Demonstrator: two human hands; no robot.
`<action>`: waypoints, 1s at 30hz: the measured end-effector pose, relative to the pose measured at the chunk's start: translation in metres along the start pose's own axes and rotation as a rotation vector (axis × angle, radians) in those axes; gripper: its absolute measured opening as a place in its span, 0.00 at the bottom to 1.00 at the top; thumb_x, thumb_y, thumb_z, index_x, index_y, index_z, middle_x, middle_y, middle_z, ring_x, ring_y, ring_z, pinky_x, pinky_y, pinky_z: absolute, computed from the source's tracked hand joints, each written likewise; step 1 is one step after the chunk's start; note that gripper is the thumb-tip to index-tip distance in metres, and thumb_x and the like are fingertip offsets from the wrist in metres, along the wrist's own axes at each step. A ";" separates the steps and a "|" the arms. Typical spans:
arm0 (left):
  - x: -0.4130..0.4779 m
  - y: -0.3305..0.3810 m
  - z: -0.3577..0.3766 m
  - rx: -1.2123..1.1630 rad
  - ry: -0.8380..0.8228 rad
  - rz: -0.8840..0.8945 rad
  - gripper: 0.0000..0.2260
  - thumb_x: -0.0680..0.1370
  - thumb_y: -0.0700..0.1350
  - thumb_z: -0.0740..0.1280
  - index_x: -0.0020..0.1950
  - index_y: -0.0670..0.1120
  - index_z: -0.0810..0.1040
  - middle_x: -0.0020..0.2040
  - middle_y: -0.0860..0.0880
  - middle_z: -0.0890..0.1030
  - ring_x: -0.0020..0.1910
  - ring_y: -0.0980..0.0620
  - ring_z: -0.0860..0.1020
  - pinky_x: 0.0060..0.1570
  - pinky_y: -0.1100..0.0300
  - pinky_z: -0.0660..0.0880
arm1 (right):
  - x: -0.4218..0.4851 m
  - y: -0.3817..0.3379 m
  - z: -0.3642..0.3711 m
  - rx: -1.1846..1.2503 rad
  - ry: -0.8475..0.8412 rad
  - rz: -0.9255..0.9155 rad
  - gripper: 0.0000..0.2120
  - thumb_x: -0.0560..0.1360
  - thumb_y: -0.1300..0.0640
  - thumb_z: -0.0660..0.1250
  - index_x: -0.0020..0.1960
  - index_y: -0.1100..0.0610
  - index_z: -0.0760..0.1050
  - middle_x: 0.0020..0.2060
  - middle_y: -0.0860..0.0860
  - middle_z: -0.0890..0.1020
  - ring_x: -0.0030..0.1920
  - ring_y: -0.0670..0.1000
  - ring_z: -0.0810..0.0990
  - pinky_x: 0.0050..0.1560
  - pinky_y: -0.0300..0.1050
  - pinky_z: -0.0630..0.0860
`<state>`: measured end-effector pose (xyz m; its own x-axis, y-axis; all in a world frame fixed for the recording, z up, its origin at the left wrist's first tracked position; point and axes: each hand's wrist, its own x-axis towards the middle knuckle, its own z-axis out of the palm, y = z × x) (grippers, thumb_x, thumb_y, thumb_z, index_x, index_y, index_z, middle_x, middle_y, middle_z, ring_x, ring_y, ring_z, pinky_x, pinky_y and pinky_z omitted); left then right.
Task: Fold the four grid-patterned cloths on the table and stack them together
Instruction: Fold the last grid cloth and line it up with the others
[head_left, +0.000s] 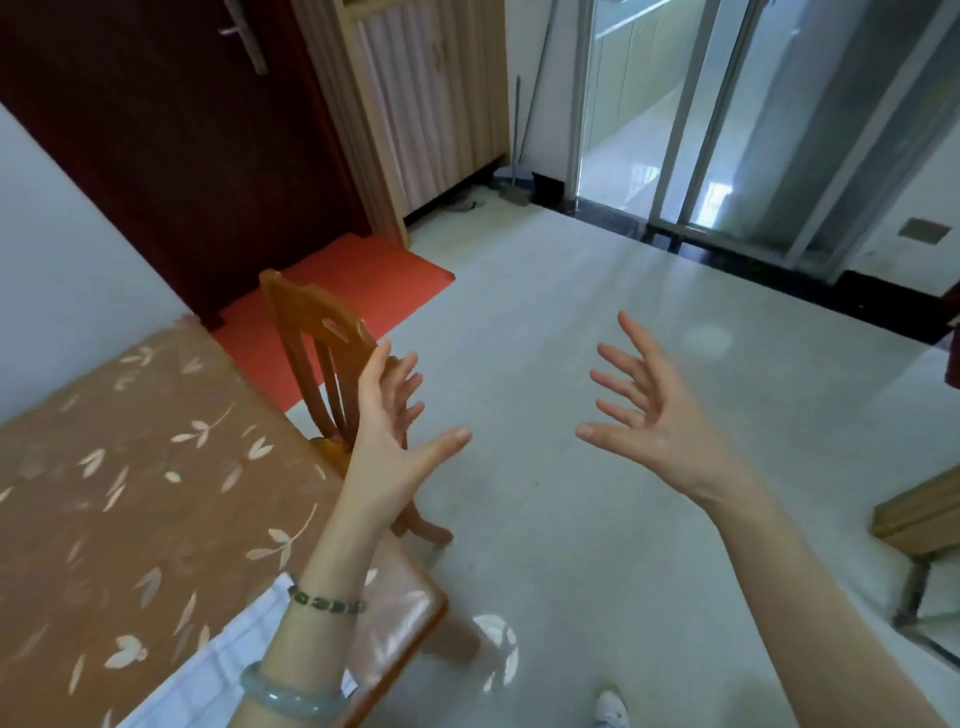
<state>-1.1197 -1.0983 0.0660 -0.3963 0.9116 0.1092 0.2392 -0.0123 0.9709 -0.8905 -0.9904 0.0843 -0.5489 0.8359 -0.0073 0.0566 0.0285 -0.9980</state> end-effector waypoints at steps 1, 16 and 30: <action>0.008 0.007 0.016 0.005 0.016 0.005 0.47 0.66 0.50 0.77 0.76 0.58 0.50 0.74 0.54 0.63 0.71 0.62 0.65 0.69 0.60 0.65 | 0.008 -0.003 -0.018 -0.001 -0.011 -0.007 0.48 0.65 0.67 0.75 0.73 0.40 0.54 0.69 0.48 0.67 0.66 0.44 0.71 0.67 0.49 0.70; 0.190 0.065 0.053 0.136 0.289 0.245 0.45 0.66 0.50 0.76 0.76 0.58 0.53 0.73 0.57 0.63 0.70 0.64 0.64 0.68 0.61 0.64 | 0.217 -0.054 -0.120 -0.139 -0.146 -0.269 0.49 0.67 0.62 0.76 0.74 0.38 0.49 0.70 0.46 0.65 0.68 0.44 0.68 0.65 0.44 0.69; 0.412 0.052 -0.008 0.138 0.520 0.278 0.45 0.63 0.55 0.77 0.75 0.60 0.56 0.72 0.57 0.66 0.71 0.62 0.65 0.70 0.56 0.65 | 0.502 -0.103 -0.091 -0.128 -0.339 -0.403 0.47 0.67 0.64 0.76 0.74 0.39 0.53 0.71 0.47 0.66 0.69 0.43 0.68 0.68 0.49 0.68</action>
<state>-1.2770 -0.7269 0.1632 -0.6754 0.5612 0.4784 0.4950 -0.1359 0.8582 -1.0959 -0.5241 0.1888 -0.7853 0.5216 0.3335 -0.1246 0.3945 -0.9104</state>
